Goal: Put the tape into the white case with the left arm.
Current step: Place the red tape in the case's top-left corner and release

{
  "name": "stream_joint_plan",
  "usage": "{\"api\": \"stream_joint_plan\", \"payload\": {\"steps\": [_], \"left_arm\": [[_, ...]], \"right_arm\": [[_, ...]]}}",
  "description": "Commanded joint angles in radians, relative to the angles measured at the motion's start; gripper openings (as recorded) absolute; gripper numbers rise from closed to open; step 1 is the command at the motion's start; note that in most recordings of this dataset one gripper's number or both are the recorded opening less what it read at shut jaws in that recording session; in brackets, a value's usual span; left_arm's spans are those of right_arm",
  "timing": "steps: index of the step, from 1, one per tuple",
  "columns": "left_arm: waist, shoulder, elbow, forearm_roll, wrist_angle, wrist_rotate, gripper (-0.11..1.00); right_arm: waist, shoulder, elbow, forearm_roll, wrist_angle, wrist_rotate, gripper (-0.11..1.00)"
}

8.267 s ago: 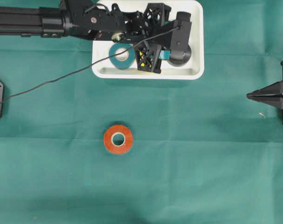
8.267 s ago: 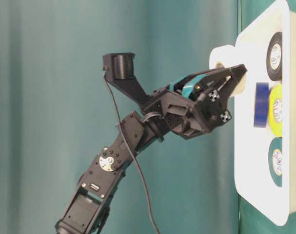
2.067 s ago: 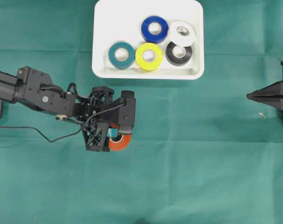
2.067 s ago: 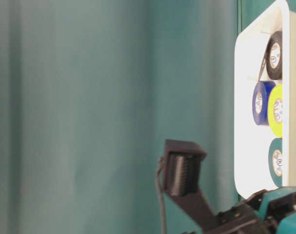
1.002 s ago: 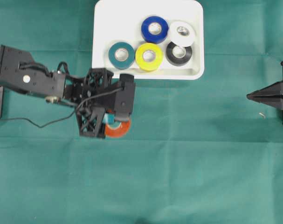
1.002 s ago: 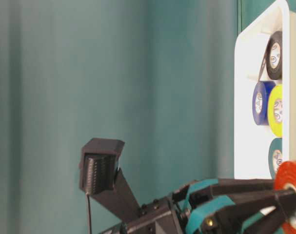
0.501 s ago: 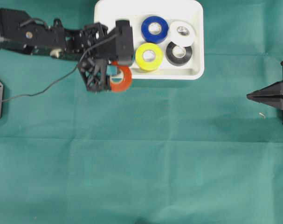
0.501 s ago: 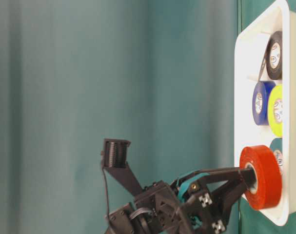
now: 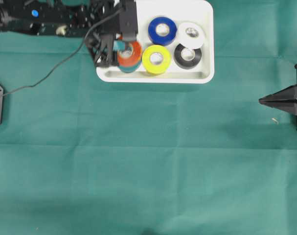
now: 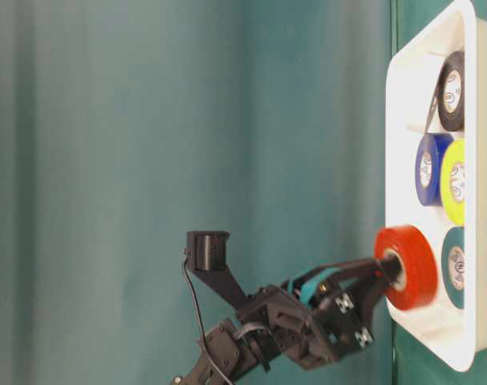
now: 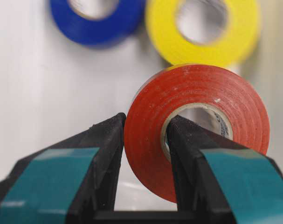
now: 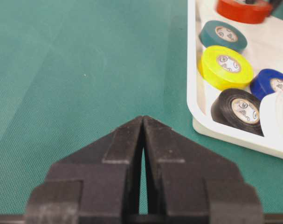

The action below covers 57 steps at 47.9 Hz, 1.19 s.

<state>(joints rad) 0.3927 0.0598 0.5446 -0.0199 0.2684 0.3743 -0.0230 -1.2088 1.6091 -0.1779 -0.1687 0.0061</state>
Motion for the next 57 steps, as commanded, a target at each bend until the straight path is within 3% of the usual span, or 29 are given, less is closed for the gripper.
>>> {"api": "stream_joint_plan", "payload": {"steps": [1,12,26,35,38,50,57], "left_arm": [[0.031,-0.002,-0.037,0.000,-0.029,0.002,0.26],[0.083,0.055,-0.083,-0.002,-0.029,0.003,0.26],[0.091,0.094,-0.114,0.000,-0.035,0.003,0.27],[0.091,0.081,-0.104,-0.002,-0.035,0.005,0.79],[0.091,0.078,-0.103,-0.002,-0.035,0.005,0.92],[0.080,0.038,-0.080,-0.003,-0.035,-0.003,0.93],[0.031,-0.034,-0.029,-0.003,-0.035,-0.006,0.92]], "right_arm": [[-0.002,0.008,-0.005,-0.002,-0.011,0.002,-0.09],[-0.002,0.008,-0.005,-0.003,-0.011,0.000,-0.09],[-0.002,0.006,-0.005,-0.002,-0.009,0.000,-0.09],[-0.002,0.008,-0.005,-0.002,-0.009,0.000,-0.09],[-0.002,0.008,-0.006,-0.002,-0.009,-0.002,-0.09],[-0.002,0.008,-0.005,-0.003,-0.009,-0.002,-0.09],[-0.002,0.008,-0.005,-0.003,-0.009,-0.002,-0.09]]}}
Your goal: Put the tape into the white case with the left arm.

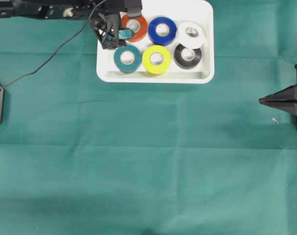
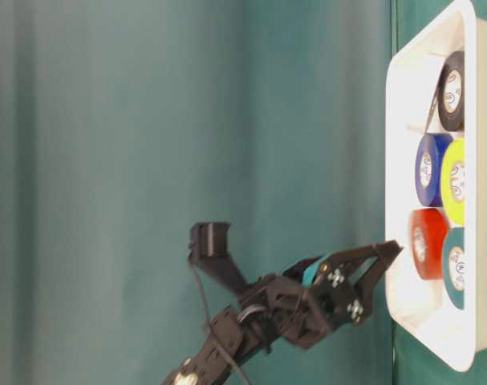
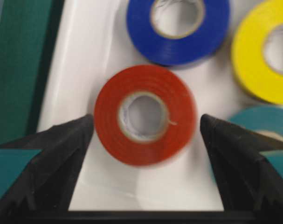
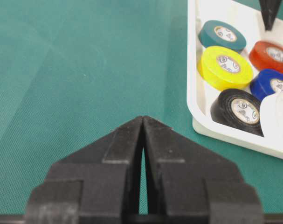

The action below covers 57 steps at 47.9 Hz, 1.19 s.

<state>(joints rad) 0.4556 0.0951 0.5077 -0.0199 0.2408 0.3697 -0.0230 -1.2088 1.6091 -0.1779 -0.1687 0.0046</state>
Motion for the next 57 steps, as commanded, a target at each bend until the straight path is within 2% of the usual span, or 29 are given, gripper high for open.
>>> {"api": "stream_joint_plan", "payload": {"steps": [1,22,28,38,47,57], "left_arm": [[-0.040,-0.080,0.017,-0.003,-0.008,-0.002,0.92],[-0.282,-0.238,0.149,-0.008,-0.054,-0.006,0.91],[-0.362,-0.256,0.170,-0.008,-0.086,-0.049,0.91],[-0.460,-0.267,0.195,-0.008,-0.143,-0.163,0.91],[-0.525,-0.261,0.206,-0.008,-0.161,-0.206,0.91],[-0.569,-0.245,0.206,-0.008,-0.179,-0.224,0.91]], "right_arm": [[-0.002,0.008,-0.005,-0.003,-0.009,-0.002,-0.09],[-0.002,0.008,-0.005,-0.002,-0.009,0.000,-0.09],[-0.002,0.008,-0.005,-0.002,-0.009,0.000,-0.09],[-0.002,0.008,-0.005,-0.003,-0.009,0.000,-0.09],[-0.002,0.008,-0.005,-0.002,-0.009,0.000,-0.09],[-0.002,0.008,-0.006,-0.002,-0.009,0.000,-0.09]]}}
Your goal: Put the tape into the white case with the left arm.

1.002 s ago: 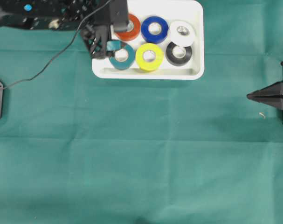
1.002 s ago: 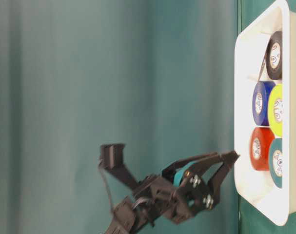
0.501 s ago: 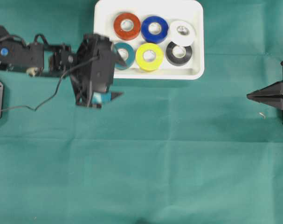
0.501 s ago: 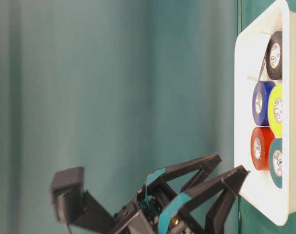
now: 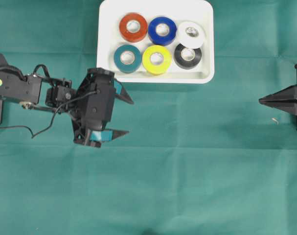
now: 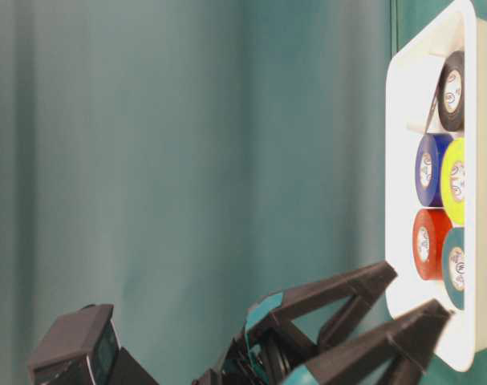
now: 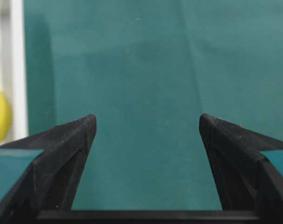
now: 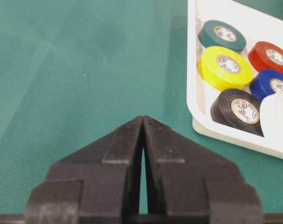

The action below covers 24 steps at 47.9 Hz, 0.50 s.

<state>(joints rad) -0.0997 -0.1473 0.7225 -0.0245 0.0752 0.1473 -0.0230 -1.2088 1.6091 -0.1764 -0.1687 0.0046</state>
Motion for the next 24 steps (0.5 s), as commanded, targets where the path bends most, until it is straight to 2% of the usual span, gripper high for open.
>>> {"api": "stream_joint_plan", "payload": {"steps": [1,24], "left_arm": [[-0.015,-0.003,-0.009,-0.003,-0.015,-0.003,0.91],[-0.025,-0.044,-0.006,-0.003,-0.015,-0.003,0.91]], "right_arm": [[-0.002,0.006,-0.005,-0.003,-0.009,-0.002,-0.09],[-0.002,0.008,-0.005,-0.003,-0.009,0.000,-0.09]]}}
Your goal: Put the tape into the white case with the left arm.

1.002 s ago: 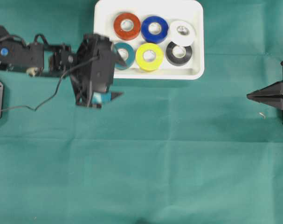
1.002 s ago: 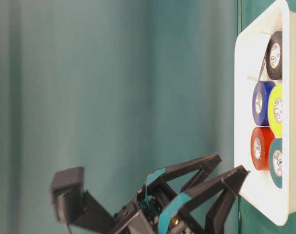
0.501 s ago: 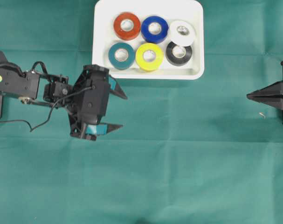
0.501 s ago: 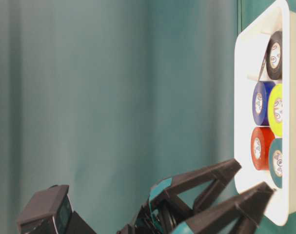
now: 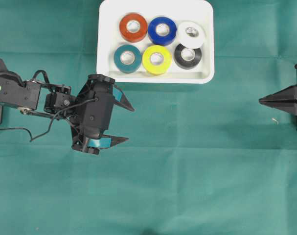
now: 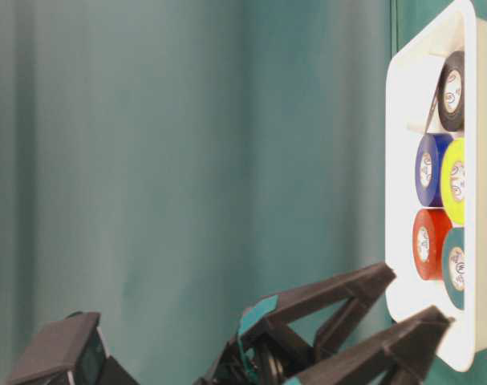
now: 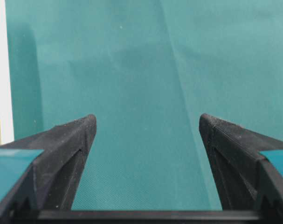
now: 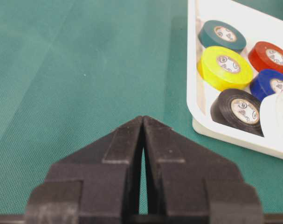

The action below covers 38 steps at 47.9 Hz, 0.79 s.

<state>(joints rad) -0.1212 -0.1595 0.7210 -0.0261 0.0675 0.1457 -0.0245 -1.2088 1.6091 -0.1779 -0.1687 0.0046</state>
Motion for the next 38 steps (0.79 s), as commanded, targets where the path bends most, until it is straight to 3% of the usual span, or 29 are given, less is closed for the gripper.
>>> {"api": "stream_joint_plan", "payload": {"steps": [1,28,38], "left_arm": [[-0.003,-0.034,-0.003,-0.002,-0.008,-0.002,0.91],[0.005,-0.233,0.109,-0.002,-0.012,0.000,0.90],[0.029,-0.316,0.183,-0.002,-0.087,-0.002,0.90]], "right_arm": [[0.000,0.008,-0.005,-0.002,-0.009,0.000,-0.09],[0.000,0.006,-0.005,-0.002,-0.009,0.000,-0.09],[0.000,0.006,-0.005,-0.002,-0.009,0.000,-0.09]]}}
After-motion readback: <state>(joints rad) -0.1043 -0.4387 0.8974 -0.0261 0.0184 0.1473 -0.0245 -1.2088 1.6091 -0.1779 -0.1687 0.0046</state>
